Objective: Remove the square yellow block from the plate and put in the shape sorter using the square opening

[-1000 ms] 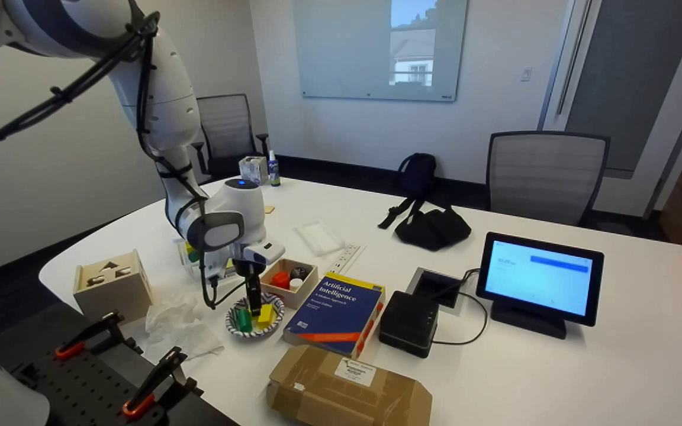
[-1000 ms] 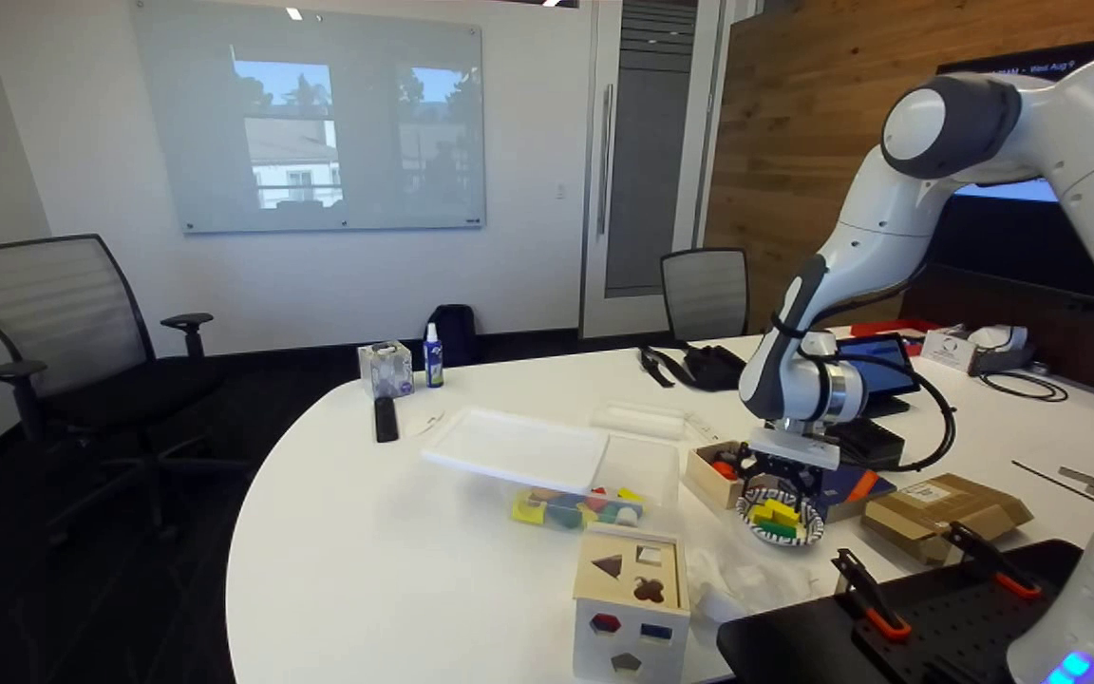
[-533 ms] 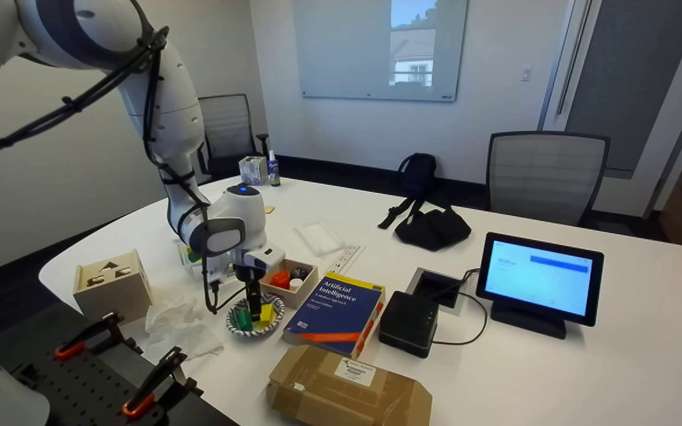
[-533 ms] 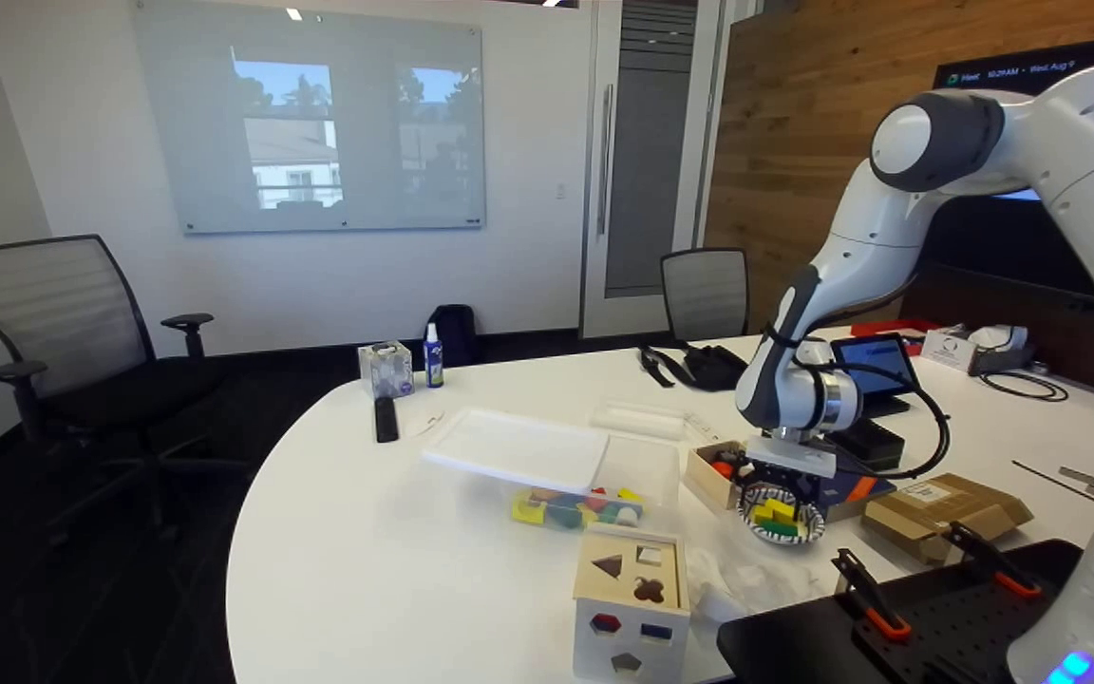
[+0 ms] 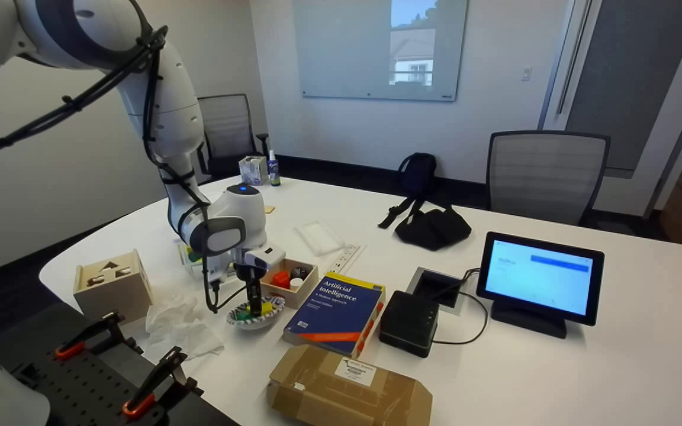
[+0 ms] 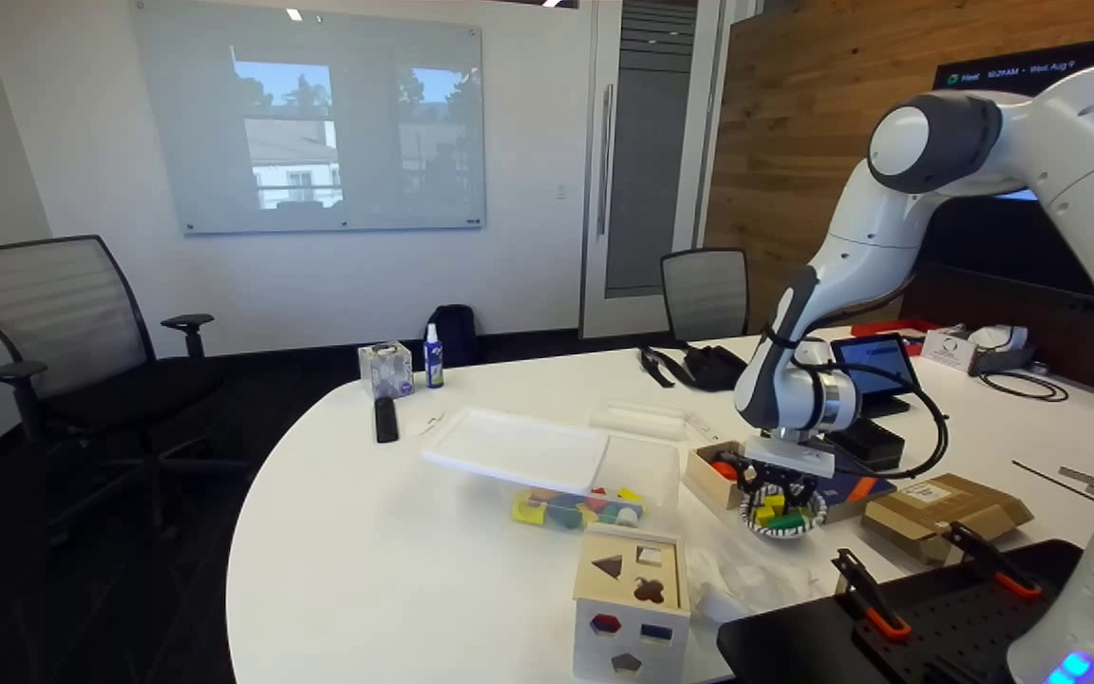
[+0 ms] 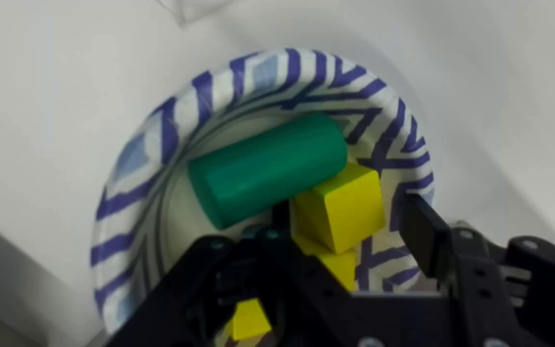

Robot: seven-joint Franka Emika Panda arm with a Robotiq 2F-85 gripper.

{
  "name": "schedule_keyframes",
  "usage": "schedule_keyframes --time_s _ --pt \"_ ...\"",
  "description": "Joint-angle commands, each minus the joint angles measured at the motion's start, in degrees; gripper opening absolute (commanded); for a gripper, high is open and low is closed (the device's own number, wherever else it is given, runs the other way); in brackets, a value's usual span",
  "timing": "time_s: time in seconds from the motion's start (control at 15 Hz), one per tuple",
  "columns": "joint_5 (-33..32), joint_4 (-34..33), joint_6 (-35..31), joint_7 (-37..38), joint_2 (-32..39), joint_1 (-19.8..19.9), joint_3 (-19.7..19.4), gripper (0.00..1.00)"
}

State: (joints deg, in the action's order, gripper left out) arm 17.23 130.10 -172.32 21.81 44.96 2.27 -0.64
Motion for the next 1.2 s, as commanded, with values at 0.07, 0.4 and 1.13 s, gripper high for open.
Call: schedule_keyframes --time_s 0.07,0.4,1.13 --pt "1.66 -0.24 -0.76 0.83 1.01 -0.98 -0.81 0.23" --pt "2.26 0.35 -0.34 0.87 -0.45 -0.93 -0.63 0.09" --pt "-2.47 14.21 7.18 4.48 -25.27 -14.35 -6.90 0.09"
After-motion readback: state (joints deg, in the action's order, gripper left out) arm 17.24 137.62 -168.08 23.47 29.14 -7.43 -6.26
